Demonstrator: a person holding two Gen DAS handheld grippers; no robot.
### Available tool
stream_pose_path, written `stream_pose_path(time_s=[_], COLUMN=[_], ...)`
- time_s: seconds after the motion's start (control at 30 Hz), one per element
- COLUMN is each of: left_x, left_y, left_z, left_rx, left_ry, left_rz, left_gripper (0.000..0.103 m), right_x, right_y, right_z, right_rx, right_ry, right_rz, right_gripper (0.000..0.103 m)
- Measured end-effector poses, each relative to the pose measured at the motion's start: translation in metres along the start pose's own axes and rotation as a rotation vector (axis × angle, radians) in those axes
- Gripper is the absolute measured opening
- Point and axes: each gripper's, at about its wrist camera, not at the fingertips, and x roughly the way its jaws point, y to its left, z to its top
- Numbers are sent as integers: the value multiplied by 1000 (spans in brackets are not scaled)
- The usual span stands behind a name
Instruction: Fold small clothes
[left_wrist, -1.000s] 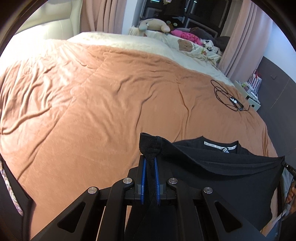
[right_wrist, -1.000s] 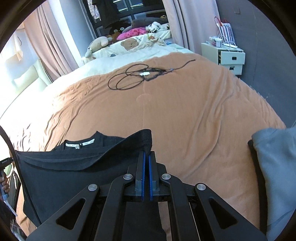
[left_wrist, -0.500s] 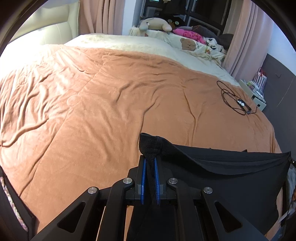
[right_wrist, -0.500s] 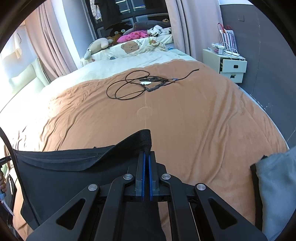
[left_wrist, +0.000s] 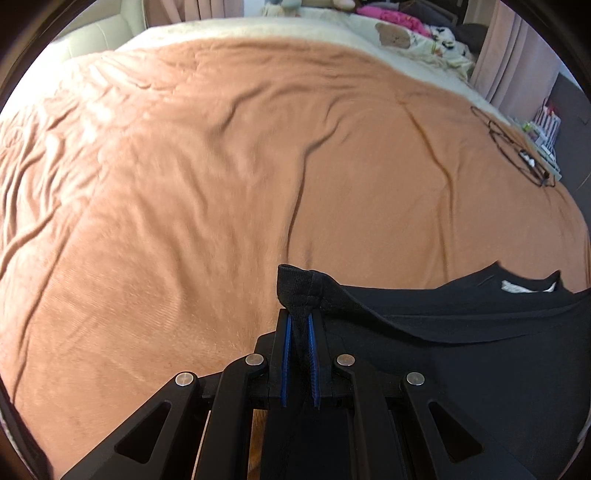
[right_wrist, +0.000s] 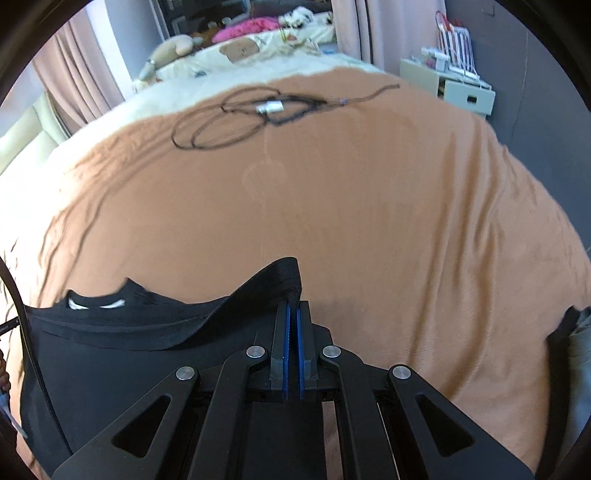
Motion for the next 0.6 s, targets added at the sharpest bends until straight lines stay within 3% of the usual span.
stream_pose_path(time_s=[0.27,0.6], left_x=[-12,-62], left_y=[4,3], left_z=[-1,16], left_rx=[17,21], left_ry=[-44,-156], left_rz=[3,-10], left_gripper=[9,9], right_x=[11,-29], right_y=[-2,2], right_z=[7,4], right_rx=[9,-1], right_ry=[1,-87], right_rz=[-10,-11], right_gripper=[0,0])
